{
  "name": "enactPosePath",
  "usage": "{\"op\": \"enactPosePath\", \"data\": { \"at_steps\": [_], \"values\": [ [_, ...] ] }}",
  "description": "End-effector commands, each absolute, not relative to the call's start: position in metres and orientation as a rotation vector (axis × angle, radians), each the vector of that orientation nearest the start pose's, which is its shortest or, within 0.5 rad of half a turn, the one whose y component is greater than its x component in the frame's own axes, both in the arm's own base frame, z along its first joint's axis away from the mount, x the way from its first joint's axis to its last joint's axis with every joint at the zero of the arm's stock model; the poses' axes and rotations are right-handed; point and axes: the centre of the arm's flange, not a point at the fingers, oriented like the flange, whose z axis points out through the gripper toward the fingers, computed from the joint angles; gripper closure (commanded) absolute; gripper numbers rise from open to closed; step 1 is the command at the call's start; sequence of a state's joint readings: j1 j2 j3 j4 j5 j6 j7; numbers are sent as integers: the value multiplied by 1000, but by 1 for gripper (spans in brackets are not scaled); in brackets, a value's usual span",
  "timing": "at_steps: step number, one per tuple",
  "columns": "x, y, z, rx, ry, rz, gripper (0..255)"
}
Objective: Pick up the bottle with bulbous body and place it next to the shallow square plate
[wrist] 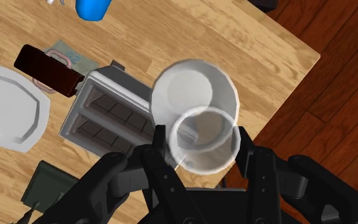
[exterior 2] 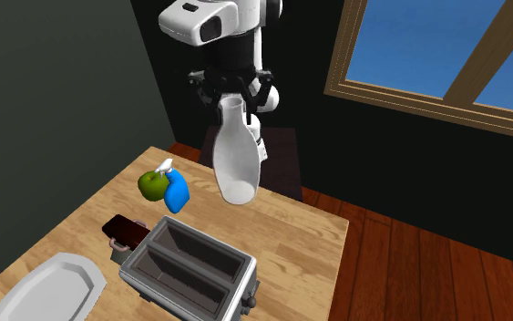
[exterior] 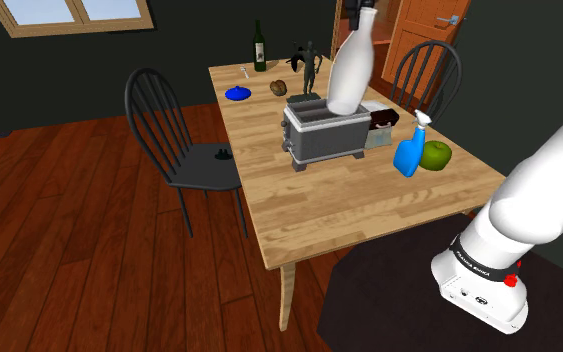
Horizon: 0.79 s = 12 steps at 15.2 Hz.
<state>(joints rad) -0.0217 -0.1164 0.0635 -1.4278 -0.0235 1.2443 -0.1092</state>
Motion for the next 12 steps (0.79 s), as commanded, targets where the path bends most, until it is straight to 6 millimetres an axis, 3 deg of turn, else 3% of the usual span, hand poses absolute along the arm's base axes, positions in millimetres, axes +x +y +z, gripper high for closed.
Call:
{"op": "enactPosePath", "data": {
  "at_steps": [1, 12],
  "values": [
    [472, -7, 711, -3158, -230, 107, 255],
    [457, -143, 662, -3158, -230, 107, 255]
  ]
}}
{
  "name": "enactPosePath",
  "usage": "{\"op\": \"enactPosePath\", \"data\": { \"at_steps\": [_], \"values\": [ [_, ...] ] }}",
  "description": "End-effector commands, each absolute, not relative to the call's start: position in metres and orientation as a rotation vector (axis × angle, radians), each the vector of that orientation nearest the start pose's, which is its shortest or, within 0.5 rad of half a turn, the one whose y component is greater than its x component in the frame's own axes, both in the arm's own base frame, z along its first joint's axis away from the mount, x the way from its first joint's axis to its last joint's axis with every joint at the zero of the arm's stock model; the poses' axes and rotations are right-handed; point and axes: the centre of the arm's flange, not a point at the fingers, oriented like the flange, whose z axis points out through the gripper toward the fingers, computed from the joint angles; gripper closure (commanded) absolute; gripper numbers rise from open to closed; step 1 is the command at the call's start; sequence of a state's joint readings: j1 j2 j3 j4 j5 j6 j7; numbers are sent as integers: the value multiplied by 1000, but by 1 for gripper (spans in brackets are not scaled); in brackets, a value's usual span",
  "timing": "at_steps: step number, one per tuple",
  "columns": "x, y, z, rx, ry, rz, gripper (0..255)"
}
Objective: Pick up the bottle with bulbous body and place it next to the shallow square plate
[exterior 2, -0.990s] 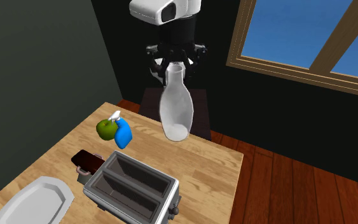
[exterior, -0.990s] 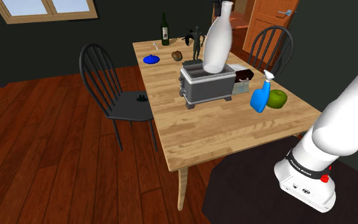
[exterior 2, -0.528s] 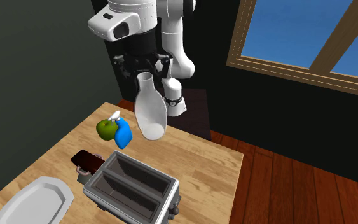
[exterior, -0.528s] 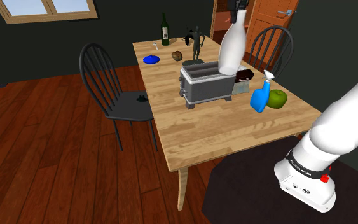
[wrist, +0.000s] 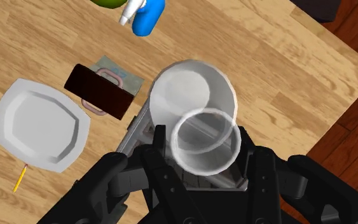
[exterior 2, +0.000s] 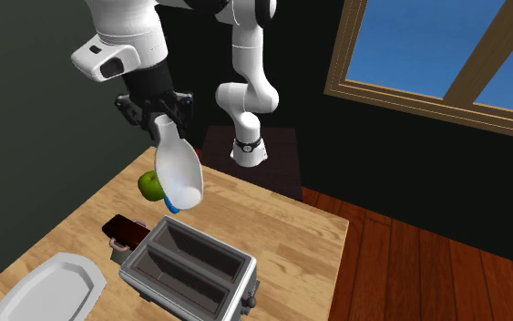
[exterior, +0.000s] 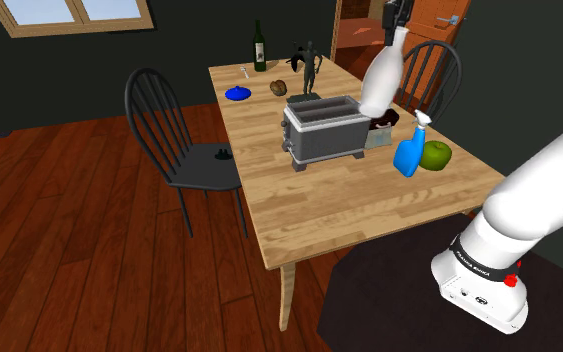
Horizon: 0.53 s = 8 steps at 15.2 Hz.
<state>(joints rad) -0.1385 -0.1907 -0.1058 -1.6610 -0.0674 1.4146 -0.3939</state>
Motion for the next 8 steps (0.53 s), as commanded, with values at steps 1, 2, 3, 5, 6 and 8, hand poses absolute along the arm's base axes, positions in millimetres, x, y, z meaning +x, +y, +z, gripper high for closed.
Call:
{"op": "enactPosePath", "data": {
  "at_steps": [1, 2, 3, 5, 6, 8],
  "values": [
    [455, -155, 657, -3158, -230, 107, 255],
    [454, -167, 653, -3158, -230, 107, 255],
    [453, -180, 648, -3158, -230, 107, 255],
    [450, -204, 639, -3158, -230, 107, 255],
    [448, -217, 635, -3158, -230, 107, 255],
    [446, -241, 626, -3158, -230, 107, 255]
  ]
}}
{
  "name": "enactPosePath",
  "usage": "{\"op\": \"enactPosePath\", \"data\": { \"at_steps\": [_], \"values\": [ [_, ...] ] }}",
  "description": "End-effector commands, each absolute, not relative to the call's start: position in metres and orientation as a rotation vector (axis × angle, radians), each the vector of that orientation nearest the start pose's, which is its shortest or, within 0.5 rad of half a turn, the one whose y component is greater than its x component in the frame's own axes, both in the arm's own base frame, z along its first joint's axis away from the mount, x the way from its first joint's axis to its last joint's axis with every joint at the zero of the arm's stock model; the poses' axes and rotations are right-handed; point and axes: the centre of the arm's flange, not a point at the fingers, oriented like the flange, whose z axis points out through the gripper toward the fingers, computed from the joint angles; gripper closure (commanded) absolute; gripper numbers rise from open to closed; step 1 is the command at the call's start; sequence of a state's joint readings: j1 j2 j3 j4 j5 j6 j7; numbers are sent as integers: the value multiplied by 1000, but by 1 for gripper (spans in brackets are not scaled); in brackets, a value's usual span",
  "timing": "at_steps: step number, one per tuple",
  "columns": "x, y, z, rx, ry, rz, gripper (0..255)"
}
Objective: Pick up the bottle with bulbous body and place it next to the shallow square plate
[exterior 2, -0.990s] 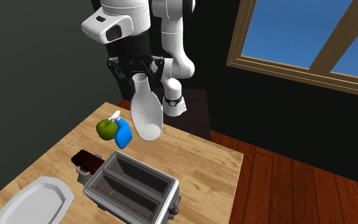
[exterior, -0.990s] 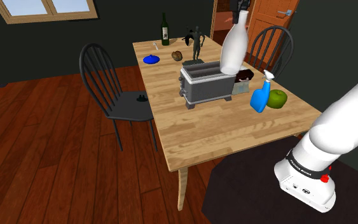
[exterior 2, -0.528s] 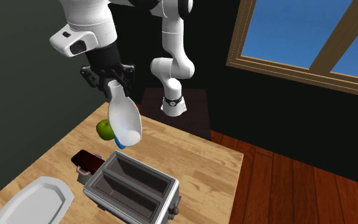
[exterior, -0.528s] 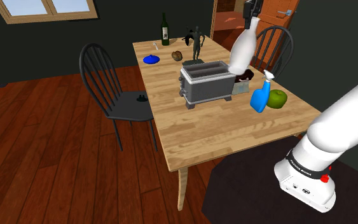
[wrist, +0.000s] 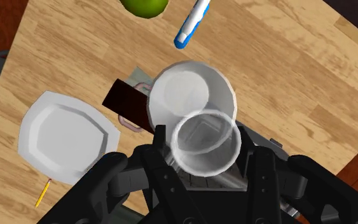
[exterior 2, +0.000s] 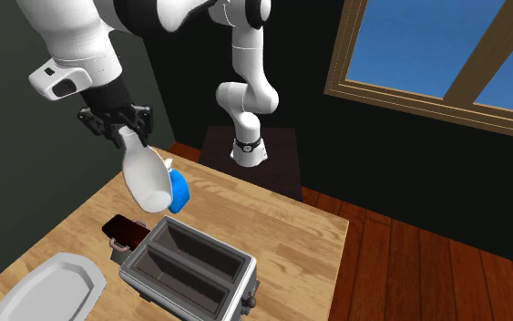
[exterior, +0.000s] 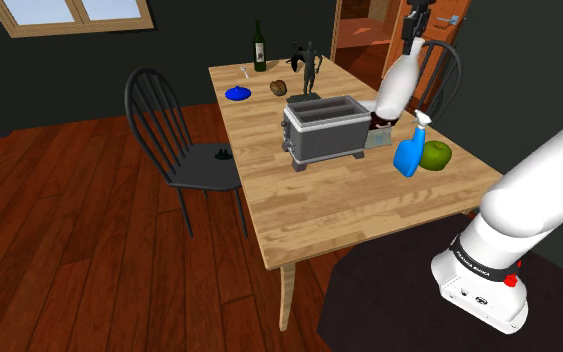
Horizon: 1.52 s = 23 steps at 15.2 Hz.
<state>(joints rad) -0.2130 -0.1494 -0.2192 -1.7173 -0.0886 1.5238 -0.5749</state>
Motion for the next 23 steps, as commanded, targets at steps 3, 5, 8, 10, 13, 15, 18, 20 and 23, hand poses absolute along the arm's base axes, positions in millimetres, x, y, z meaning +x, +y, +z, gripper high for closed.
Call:
{"op": "enactPosePath", "data": {
  "at_steps": [3, 5, 8, 10, 13, 15, 18, 20, 23],
  "values": [
    [441, -278, 612, -3158, -230, 107, 255],
    [439, -303, 603, -3158, -230, 107, 255],
    [434, -340, 589, -3158, -230, 107, 255],
    [432, -364, 580, -3158, -230, 107, 255],
    [427, -401, 567, -3158, -230, 107, 255],
    [424, -426, 558, -3158, -230, 107, 255],
    [420, -463, 544, -3158, -230, 107, 255],
    [417, -488, 535, -3158, -230, 107, 255],
    [413, -524, 522, -3158, -230, 107, 255]
  ]
}}
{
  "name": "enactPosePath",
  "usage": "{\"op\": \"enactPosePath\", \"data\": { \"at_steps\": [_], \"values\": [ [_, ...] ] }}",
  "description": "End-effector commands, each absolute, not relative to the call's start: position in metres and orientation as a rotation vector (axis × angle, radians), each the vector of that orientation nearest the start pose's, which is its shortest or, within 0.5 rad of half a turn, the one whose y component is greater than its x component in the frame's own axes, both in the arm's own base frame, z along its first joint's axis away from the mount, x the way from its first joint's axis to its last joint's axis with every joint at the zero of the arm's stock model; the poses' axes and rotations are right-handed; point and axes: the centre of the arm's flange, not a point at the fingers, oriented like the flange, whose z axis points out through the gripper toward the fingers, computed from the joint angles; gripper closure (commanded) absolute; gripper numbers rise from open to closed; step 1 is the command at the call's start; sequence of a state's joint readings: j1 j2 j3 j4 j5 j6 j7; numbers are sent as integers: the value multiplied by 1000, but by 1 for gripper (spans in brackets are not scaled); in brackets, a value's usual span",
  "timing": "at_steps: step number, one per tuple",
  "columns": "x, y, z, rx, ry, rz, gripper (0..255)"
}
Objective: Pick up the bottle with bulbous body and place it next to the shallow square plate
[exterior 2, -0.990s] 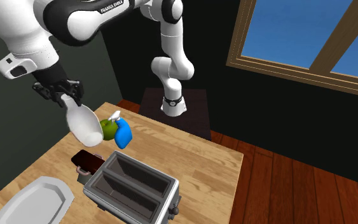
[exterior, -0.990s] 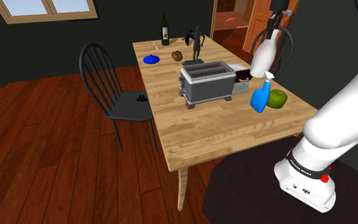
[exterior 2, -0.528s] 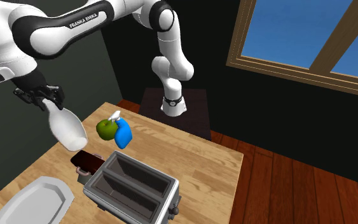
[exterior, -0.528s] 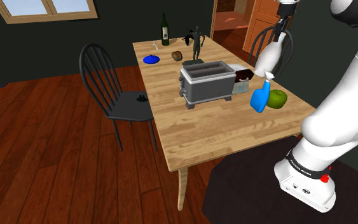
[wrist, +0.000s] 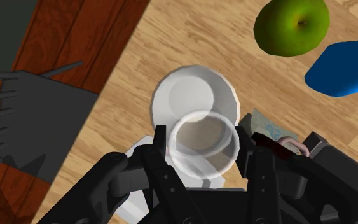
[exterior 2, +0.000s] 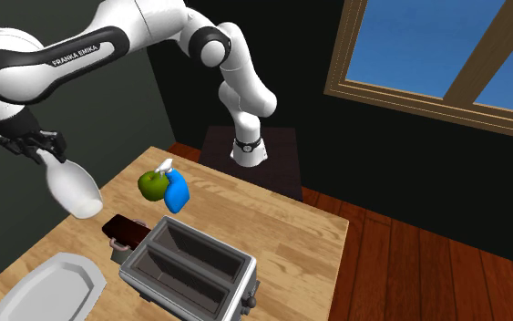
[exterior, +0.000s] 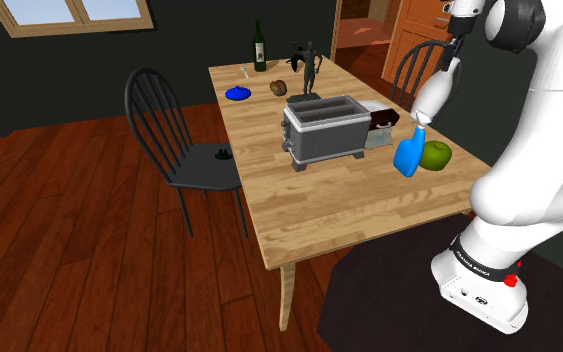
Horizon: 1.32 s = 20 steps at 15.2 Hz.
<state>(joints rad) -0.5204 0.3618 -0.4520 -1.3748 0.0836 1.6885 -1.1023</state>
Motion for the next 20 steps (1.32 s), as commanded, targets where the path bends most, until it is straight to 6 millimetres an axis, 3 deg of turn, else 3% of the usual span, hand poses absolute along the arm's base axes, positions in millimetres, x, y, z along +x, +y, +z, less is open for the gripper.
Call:
{"op": "enactPosePath", "data": {
  "at_steps": [1, 15, 20],
  "values": [
    [413, -524, 517, -3158, -230, 107, 255],
    [413, -524, 439, -3158, -230, 107, 255],
    [413, -524, 439, -3158, -230, 107, 255]
  ]
}}
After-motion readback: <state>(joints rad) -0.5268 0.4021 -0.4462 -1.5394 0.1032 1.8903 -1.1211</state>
